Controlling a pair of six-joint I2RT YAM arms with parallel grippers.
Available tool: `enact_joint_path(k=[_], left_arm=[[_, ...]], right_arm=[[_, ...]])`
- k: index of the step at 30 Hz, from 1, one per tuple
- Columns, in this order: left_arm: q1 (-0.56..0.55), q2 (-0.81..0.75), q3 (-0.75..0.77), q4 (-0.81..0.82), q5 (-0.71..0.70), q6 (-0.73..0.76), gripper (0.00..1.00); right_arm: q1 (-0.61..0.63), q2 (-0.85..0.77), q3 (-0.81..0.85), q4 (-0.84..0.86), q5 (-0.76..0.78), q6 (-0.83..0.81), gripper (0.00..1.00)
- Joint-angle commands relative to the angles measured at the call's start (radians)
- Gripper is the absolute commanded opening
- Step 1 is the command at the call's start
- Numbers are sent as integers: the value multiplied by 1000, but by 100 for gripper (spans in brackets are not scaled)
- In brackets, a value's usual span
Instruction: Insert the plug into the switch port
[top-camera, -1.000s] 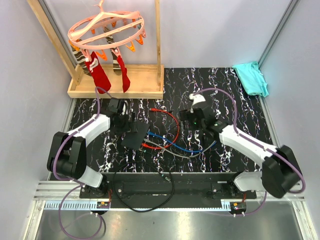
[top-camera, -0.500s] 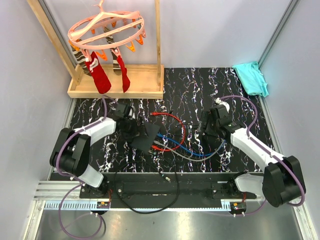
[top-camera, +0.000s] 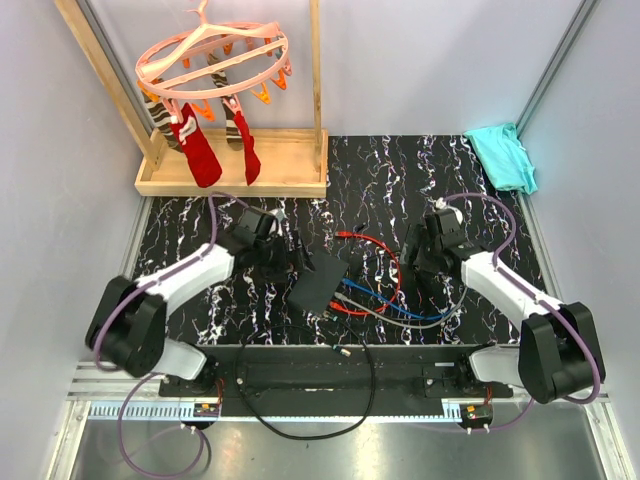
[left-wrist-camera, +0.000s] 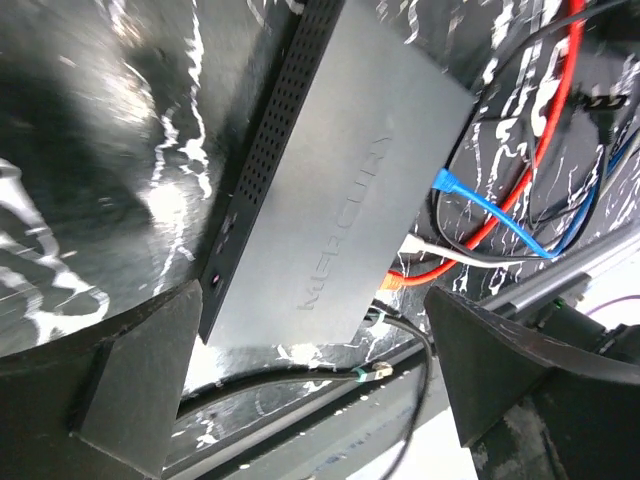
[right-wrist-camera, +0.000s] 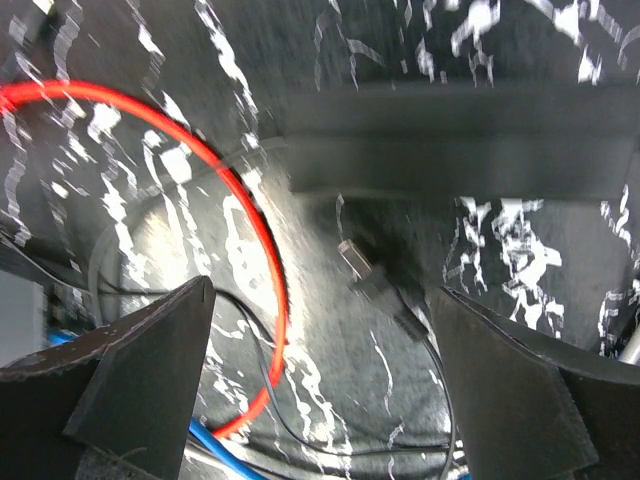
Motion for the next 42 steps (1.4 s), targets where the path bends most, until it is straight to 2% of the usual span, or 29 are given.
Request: enact_joint_path(k=[1,8,12,15,21,28,36,39,40,42], left_arm=[[8,-130,38,-72,-176,126,98],[42,-352,32,-123,-366,307,99],[65,-449,10,-128,-462,402,99],[73,-504,-13,-125,-516,445,99],[73,-552,-66,-95,-541,454,99],[73,-540,-50,-97,-550,470,99],[73,-535,-50,-97,-570,480,99],[76,-529,-50,-97,-572,480,99],[74,-528,-48,-97,-570,480,99],[74,-524,-48,-97,-572,482,99]], right_arm=[[-5,-53,-31,-30,3,20,98],[-42,-133,2,-68,186,213,100],[-55,-136,21,-84,348,368,100],[-70,-97,54,-87,396,429,100],[-124,31,125,-87,375,501,100],[-136,205,198,-91,324,579,100],[-136,323,223,-96,215,578,100],[-136,338,241,-94,191,546,88],[-134,328,252,-94,194,524,76],[-136,308,281,-96,204,494,62]])
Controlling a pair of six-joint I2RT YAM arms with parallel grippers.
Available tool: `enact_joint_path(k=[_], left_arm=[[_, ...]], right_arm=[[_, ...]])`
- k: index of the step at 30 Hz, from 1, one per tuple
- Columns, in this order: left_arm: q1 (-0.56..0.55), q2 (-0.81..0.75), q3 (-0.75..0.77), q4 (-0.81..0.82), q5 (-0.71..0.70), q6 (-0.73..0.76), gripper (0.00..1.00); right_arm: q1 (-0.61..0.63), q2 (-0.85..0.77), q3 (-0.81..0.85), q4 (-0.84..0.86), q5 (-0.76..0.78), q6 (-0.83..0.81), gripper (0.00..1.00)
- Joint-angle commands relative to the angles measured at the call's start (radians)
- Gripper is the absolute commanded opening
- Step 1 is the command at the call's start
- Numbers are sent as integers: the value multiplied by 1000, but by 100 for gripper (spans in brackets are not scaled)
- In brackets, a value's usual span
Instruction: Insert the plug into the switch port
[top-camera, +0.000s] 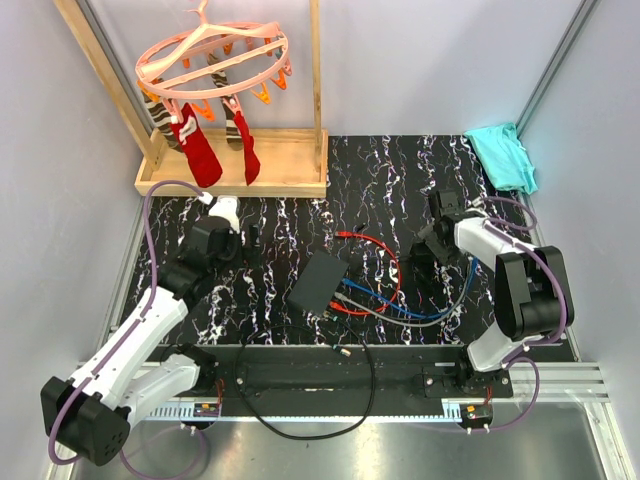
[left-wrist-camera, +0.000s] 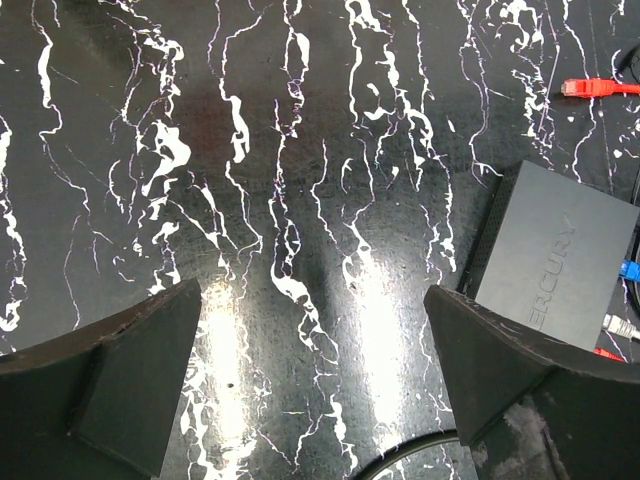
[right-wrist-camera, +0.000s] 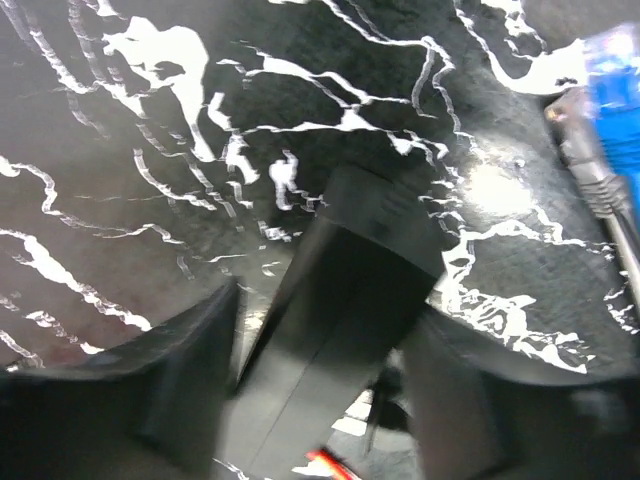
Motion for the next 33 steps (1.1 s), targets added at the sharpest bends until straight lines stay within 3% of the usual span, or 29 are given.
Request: enact_joint_path(k=[1,2,5,10,14,19,23,33], left_arm=[[4,9,16,41,-29,20,99],[4,11,16,42,-30,20,99],[7,14,17,42,-32,20,99],[14,14,20,41,-38,17,99],[24,8,22,38,-58,9,99],[31,-28,19,32,-125,-8,99],[40,-93,16,21,-251,-34,99],[44,-250,-13,18,-457,-69,99]], right_arm=[[-3,-36,93,3,-6,-78,55],[-3,-41,106,3,-9,-97,44],[1,-53,173,19,-37,-186,22],[72,-56,329,124,-113,-417,1],[188,-21,498,186,-187,-569,0],[420,68,719,313,-268,-792,0],[494,189,842,332,-489,-765,0],[727,500,945,289,-664,-830,0]])
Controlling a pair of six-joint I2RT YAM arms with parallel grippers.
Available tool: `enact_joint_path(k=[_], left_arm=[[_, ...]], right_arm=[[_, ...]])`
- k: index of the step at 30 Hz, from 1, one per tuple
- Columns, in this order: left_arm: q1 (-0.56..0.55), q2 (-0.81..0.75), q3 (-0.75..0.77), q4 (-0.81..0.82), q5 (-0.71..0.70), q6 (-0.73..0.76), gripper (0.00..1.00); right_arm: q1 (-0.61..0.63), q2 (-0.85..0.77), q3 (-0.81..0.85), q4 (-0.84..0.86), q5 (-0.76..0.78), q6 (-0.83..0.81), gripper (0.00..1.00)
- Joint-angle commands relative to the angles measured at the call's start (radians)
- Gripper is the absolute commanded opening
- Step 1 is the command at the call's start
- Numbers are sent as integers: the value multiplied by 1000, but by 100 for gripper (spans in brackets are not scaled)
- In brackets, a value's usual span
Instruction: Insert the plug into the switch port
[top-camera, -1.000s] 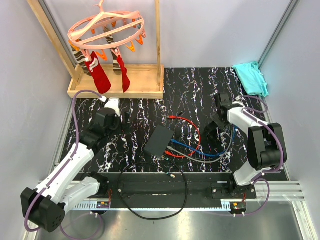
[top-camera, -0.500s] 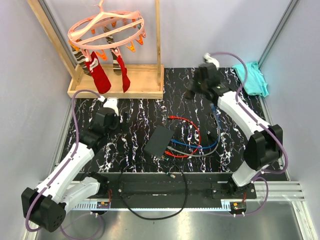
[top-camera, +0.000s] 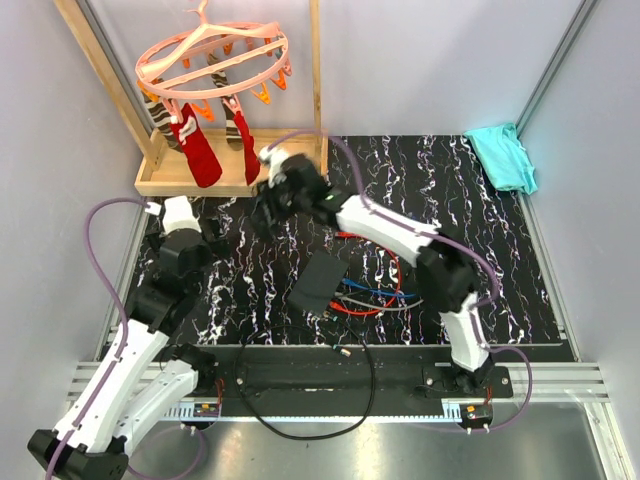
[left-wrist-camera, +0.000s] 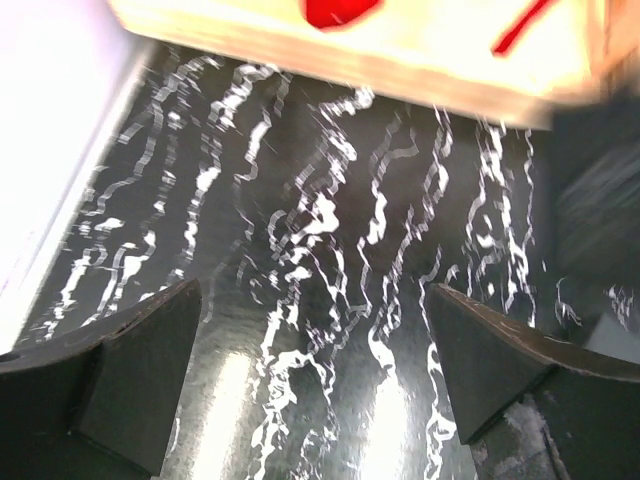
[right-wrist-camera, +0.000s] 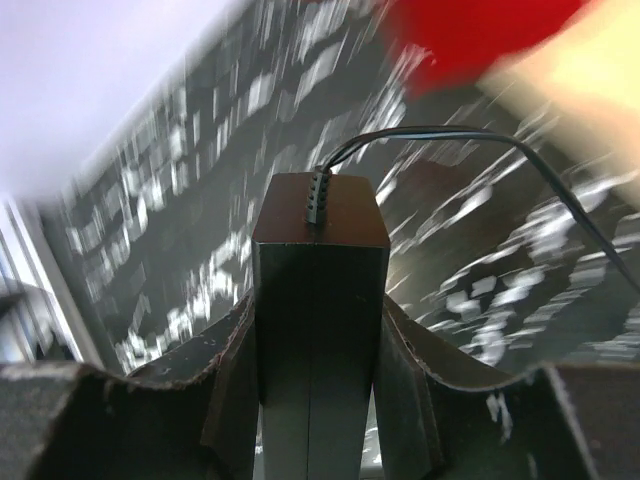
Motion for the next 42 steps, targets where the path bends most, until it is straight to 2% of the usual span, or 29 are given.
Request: enact_joint_path(k=[1,8,11,15,16,19,20,23,25,27,30,33,35,39,40,42], left_arm=[[7,-43,-13,40,-125,-24,99],[4,-37,-22,50,-94,-10,99],[5,-32,-24,55,-81,-7,99],[5,-26,-28,69,-33,7,99],[4,-21,-31,78,-9,12,99],[4,-14,-35,87,39,22,99],[4,-11,-36,90,53,28,99],[4,2,-36,98,77,33,99],[4,11,-35,102,91,35,99],[4,20,-33,106,117,36,99],[5,43,-27,118,211,38,99],[2,81,1,144,353,42,99],[-15,136,34,156,462,55,99],[-145,279,128,168,518,93,97],[-209,343,163,173,527,114,97],[-269,443,198,191,535,137,96]], right_arm=[[96,110,88,-11,-112,-78,0],[152,275,198,-76,-93,-127,1],[164,327,245,-108,-83,-141,5],[175,359,273,-120,-72,-141,24],[175,359,275,-123,-55,-138,34],[173,342,269,-142,-26,-144,48],[172,316,260,-158,-9,-149,56],[156,238,220,-178,35,-152,70],[141,185,188,-183,61,-149,75],[109,99,119,-192,75,-140,80],[34,-50,-25,-195,104,-98,81],[-41,-222,-231,-197,198,-51,81],[-139,-353,-396,-203,265,-5,81],[-349,-570,-659,-214,276,96,81],[-426,-610,-747,-220,278,113,81],[-497,-719,-823,-227,278,152,81]])
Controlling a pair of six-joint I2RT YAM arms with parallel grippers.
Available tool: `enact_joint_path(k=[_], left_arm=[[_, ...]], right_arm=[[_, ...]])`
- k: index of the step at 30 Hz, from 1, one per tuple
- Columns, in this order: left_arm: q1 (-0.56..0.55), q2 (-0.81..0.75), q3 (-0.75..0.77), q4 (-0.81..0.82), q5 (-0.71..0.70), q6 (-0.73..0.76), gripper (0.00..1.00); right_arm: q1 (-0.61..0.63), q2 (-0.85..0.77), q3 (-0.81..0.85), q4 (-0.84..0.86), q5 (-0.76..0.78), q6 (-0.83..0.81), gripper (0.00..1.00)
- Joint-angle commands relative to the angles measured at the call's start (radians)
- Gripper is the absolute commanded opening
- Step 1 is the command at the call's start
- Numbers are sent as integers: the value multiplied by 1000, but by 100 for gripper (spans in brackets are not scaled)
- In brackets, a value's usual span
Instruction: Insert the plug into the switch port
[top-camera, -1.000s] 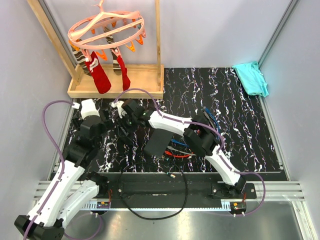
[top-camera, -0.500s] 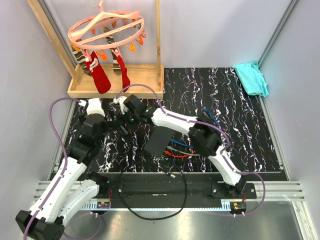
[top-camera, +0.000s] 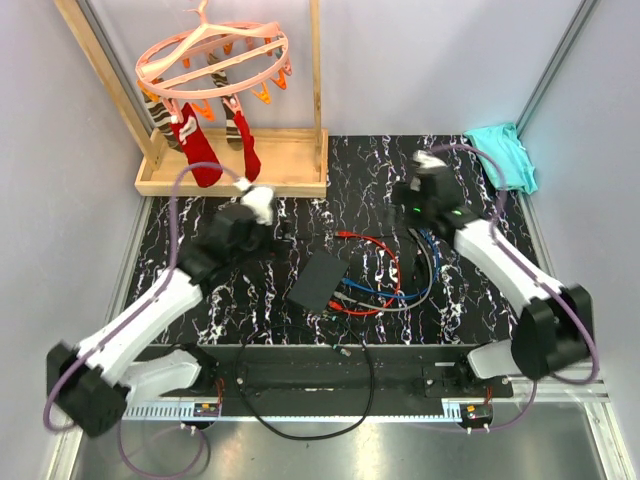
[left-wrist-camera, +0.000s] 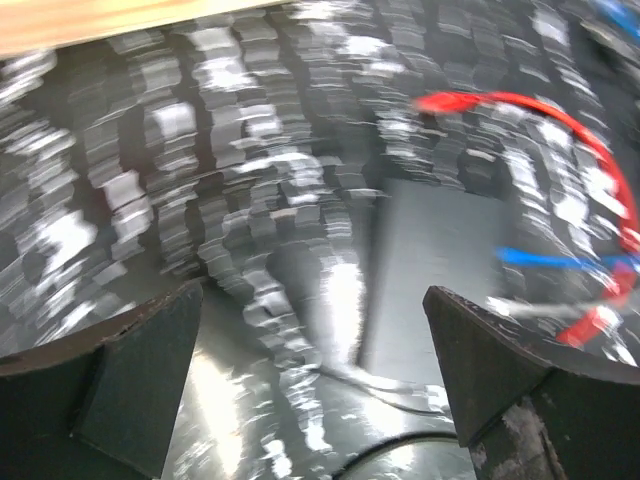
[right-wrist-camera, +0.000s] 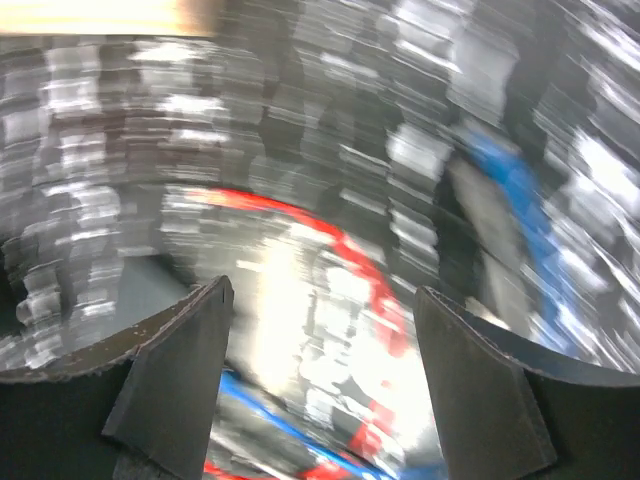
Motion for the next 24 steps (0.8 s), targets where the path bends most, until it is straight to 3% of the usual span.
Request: enact_joint_path(k=[1,7,12,24], left_arm=[[-161,164,136,92,105,98,95],[-336,420,296,49,185,213,90],[-449,602,406,-40,216,253,77],[-519,810,491,-123,167,199,54]], right_arm=[[-157,-201,-224,-57,41,135,81],[-244,-353,-379,-77,82,198,81],[-255,-416,-425,-88,119,216,82],[-256,-442,-456,-93,105,234,82]])
